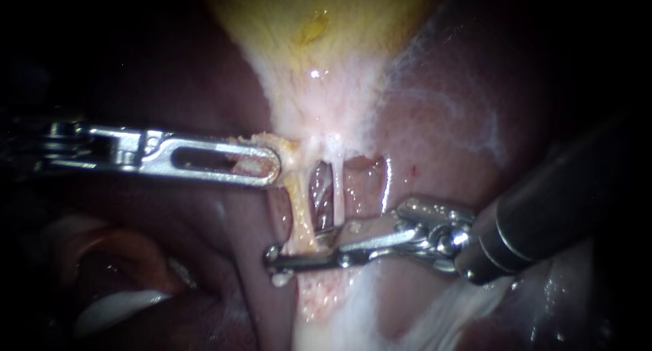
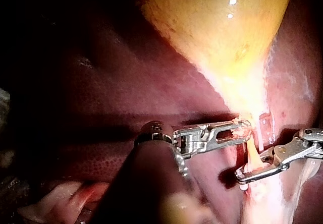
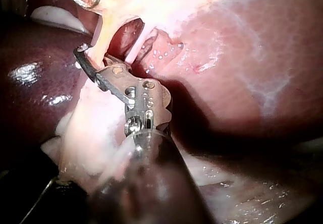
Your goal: Going back second clip left tube
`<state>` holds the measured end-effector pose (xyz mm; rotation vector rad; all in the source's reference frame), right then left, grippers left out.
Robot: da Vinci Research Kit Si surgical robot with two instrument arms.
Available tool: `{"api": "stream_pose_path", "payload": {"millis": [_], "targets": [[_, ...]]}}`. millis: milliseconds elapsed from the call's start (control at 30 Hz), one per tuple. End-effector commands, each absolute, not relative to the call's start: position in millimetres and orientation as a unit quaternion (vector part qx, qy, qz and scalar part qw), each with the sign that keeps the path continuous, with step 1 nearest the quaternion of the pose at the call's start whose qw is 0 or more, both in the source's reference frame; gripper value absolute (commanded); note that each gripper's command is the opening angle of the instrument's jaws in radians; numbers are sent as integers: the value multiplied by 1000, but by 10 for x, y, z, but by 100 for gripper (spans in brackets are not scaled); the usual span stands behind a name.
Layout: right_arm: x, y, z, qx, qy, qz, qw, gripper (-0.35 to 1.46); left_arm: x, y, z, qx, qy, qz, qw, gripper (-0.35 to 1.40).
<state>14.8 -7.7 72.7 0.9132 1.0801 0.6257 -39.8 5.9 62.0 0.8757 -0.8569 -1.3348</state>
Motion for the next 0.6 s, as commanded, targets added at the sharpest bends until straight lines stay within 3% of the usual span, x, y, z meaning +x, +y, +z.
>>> {"api": "stream_pose_path", "payload": {"millis": [33, 267, 400, 433, 600], "targets": [[148, -77, 727, 412, 488, 283, 716, -35, -398, 59, 620, 380, -372, -580, 617, -35], [148, -78, 730, 417, 490, 272, 715, -35, -398, 59, 620, 380, -372, -580, 617, -35], [149, -77, 729, 357, 541, 186, 739, 19, -397, 59, 619, 381, -372, -580, 617, -35], [150, -77, 729, 356, 542, 187, 738, 31, -397, 59, 620, 381, -372, -580, 617, -35], [153, -76, 730, 313, 556, 166, 752, 48, -397, 59, 620, 381, -372, -580, 617, -35]]}}
